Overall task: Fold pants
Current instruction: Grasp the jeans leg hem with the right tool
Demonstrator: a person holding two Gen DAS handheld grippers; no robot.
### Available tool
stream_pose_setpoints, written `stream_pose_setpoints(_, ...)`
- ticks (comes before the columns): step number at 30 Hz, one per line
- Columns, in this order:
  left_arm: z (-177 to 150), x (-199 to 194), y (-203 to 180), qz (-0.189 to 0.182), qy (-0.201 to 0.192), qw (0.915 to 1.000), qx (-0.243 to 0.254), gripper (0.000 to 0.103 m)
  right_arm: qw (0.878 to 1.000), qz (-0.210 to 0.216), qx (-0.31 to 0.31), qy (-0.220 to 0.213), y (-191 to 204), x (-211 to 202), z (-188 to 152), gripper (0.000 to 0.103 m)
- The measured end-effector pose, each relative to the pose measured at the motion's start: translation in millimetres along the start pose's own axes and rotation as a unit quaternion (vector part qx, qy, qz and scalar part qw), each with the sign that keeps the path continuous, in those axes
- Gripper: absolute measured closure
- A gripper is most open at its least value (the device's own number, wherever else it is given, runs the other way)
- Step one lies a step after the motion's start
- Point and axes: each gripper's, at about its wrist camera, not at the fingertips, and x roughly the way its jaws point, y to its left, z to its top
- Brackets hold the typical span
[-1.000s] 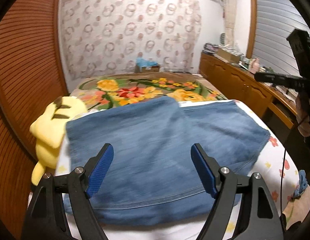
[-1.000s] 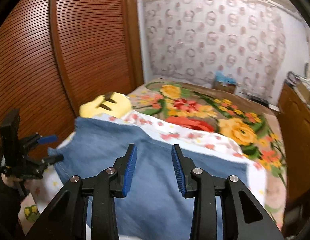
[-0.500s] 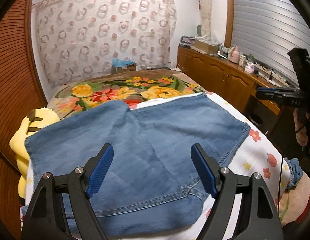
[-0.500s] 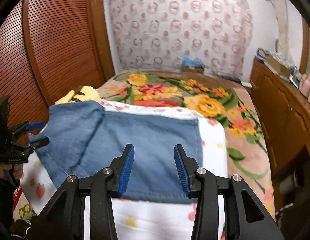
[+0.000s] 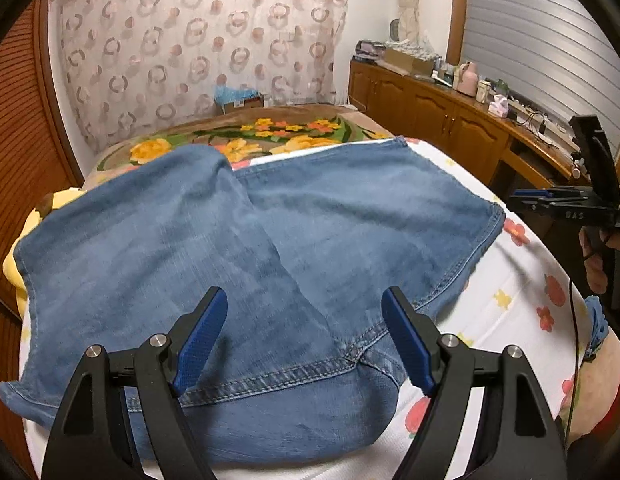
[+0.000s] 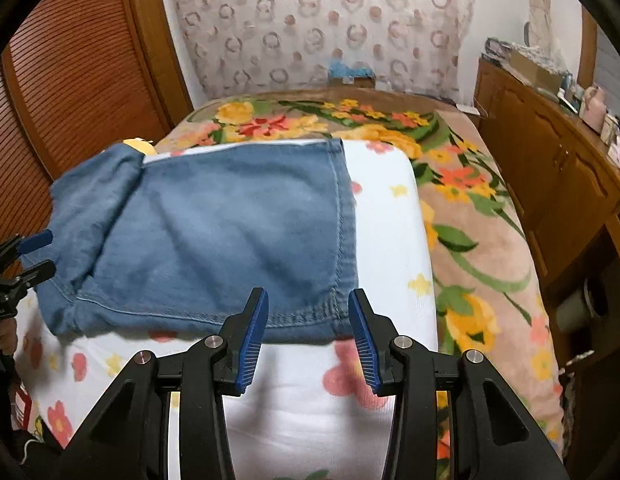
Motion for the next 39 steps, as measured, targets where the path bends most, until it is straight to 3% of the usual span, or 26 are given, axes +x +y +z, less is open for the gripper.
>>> stream_pose_setpoints(8, -8.7, 12.3, -8.7, -0.007, 0.017, 0.9998, 0.005, 0.023, 1.0, 0.0, 0.013, 0.026, -5.4, 13.7, 3.1, 0.06)
stream_pose_setpoints(17, -20.3, 22.9, -5.5, -0.002, 0.039, 0.9992, 0.003, 0.023, 0.999, -0.01, 0.022, 0.027, -19.3, 21.8, 7.6, 0.06)
stream_pose_setpoints(19, -22.3, 23.8, -3.8, -0.003, 0.042, 0.9991, 0.002, 0.023, 0.999, -0.008, 0.016, 0.027, -19.0, 21.5, 6.6, 0.067)
stream_pose_setpoints(21, -24.2, 24.7, -3.0, -0.005, 0.043, 0.9991, 0.001, 0.023, 1.0, -0.001, 0.01, 0.027, -18.3, 24.2, 4.3, 0.086)
stream_pose_setpoints(29, -28.3, 30.0, -6.8, -0.006, 0.05, 0.9987, 0.009, 0.023, 1.0, -0.003, 0.014, 0.001, -28.9, 7.6, 1.5, 0.091)
stream_pose_setpoints(33, -19.0, 23.2, -3.4, -0.013, 0.047, 0.9988, 0.009, 0.023, 1.0, -0.003, 0.016, 0.018, -30.1, 17.1, -2.7, 0.091)
stream_pose_setpoints(39, 21.2, 7.9, 17.1, -0.003, 0.017, 0.9997, 0.018, 0.023, 0.999, 0.0, 0.018, 0.03, -27.7, 25.9, 3.0, 0.09)
